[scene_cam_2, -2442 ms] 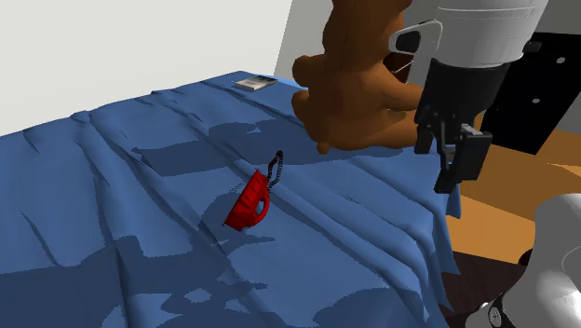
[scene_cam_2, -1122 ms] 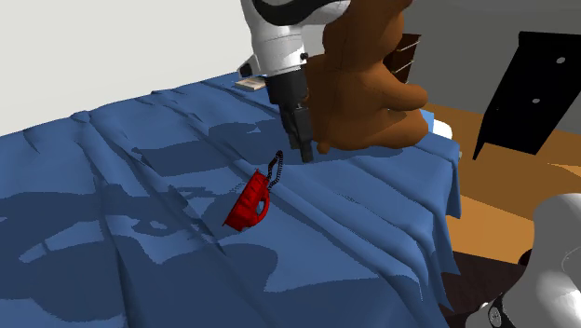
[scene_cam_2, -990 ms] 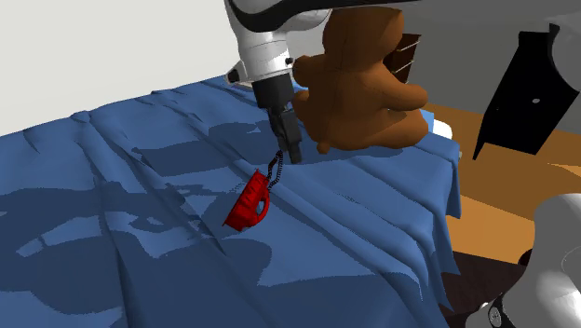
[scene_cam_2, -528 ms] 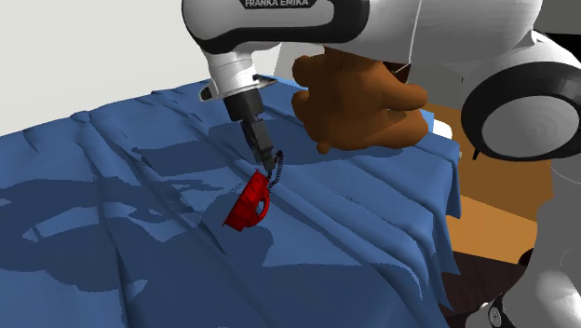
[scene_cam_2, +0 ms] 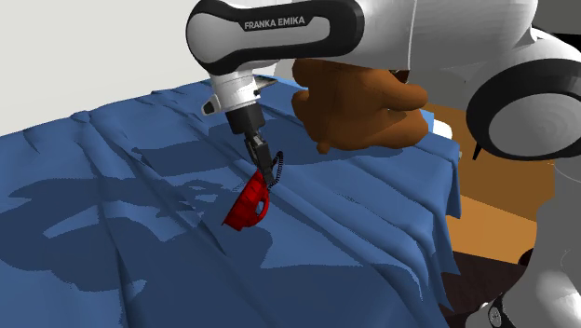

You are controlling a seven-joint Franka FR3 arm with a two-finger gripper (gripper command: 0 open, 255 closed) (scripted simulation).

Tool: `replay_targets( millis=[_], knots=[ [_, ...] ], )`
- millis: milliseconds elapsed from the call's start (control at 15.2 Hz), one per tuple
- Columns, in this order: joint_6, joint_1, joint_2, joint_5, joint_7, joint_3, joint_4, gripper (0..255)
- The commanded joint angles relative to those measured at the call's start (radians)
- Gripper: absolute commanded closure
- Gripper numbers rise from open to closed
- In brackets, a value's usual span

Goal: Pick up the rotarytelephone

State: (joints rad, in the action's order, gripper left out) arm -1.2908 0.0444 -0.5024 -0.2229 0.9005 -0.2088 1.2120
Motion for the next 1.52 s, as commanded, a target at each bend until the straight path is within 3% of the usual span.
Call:
replay_targets(
  millis=[0,528,1452],
  knots=[
    [-0.002,0.000,0.000,0.000,0.000,0.000,0.002,255],
    [0.017,0.003,-0.005,-0.001,-0.001,0.000,-0.021,255],
    [0.262,0.044,-0.094,-0.028,-0.039,0.009,-0.360,255]
  ],
)
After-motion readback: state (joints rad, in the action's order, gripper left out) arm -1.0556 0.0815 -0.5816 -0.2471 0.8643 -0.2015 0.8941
